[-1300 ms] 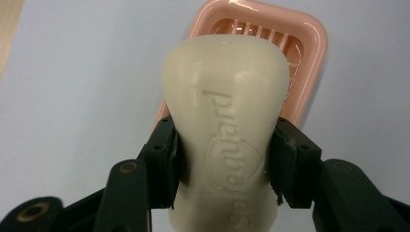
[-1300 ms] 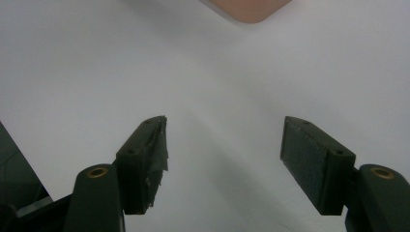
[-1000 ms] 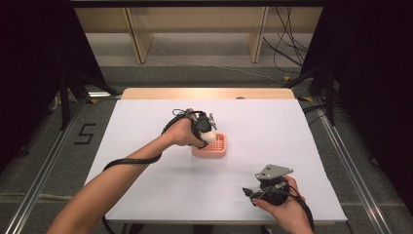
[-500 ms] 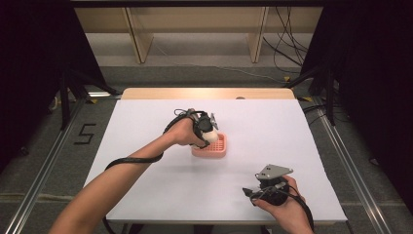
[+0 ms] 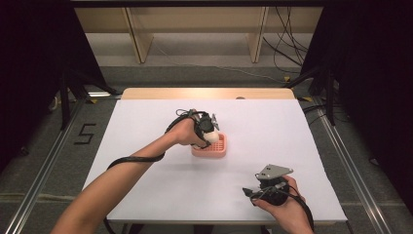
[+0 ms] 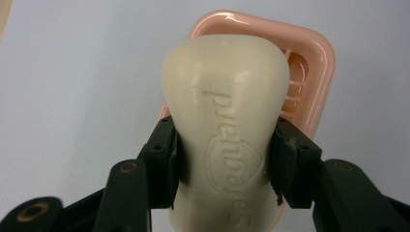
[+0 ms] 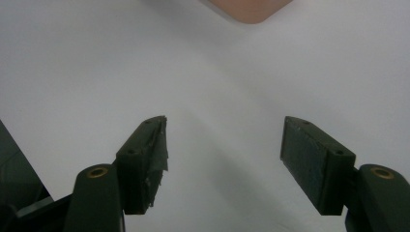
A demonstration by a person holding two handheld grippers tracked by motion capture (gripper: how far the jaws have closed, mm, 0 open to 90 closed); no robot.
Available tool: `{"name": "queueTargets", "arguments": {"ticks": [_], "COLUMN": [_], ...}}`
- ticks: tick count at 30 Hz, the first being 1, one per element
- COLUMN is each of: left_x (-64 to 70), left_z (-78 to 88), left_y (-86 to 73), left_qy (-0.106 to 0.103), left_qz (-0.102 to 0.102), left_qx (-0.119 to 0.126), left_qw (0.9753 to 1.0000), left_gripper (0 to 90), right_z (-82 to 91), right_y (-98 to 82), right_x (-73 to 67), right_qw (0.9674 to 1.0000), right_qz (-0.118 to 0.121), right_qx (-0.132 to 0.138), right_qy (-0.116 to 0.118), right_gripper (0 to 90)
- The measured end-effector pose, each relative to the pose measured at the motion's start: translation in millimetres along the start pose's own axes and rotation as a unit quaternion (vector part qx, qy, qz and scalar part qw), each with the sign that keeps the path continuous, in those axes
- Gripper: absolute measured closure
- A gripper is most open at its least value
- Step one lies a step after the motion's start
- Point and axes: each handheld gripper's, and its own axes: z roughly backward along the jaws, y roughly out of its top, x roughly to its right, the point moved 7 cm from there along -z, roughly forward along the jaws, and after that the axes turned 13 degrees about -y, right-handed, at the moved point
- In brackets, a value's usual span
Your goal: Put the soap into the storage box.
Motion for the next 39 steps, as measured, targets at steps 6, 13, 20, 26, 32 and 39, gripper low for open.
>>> {"name": "queueTargets", "arguments": {"ticks": [6,13,20,26,32,39], "left_x": [-3.2,-6.2,-6.2,-6.4,-2.9,8.6], "left_z": [-3.2,-6.6,-9.3,-0.7,14.7,36.5], "left_y": [0.7,-0.4,1.1,8.0,2.6,-23.6], "left_qy": [0.0,0.001,-0.008,-0.011,-0.008,-0.001], "left_qz": [-0.001,-0.003,0.01,0.025,0.044,0.075], "left_qx": [0.0,-0.002,0.001,0.024,0.042,0.075], "left_qw": [1.0,1.0,0.9999,0.9993,0.9981,0.9944], "left_gripper": [49.4,49.3,48.9,44.3,39.9,34.4], "right_z": [-0.9,0.5,-1.4,0.4,0.1,-0.7], "right_y": [0.6,-0.1,1.2,-0.3,-0.7,-0.3], "right_x": [0.7,0.4,1.5,0.2,0.2,0.7], "right_qw": [1.0,1.0,0.9999,1.0,1.0,1.0], "right_qz": [0.006,-0.002,0.011,-0.001,0.001,0.004], "right_qx": [0.006,0.0,0.012,0.0,-0.001,0.002], "right_qy": [0.002,-0.001,0.003,0.001,0.001,-0.003], "right_gripper": [34.3,34.3,34.3,34.3,34.3,34.3]}}
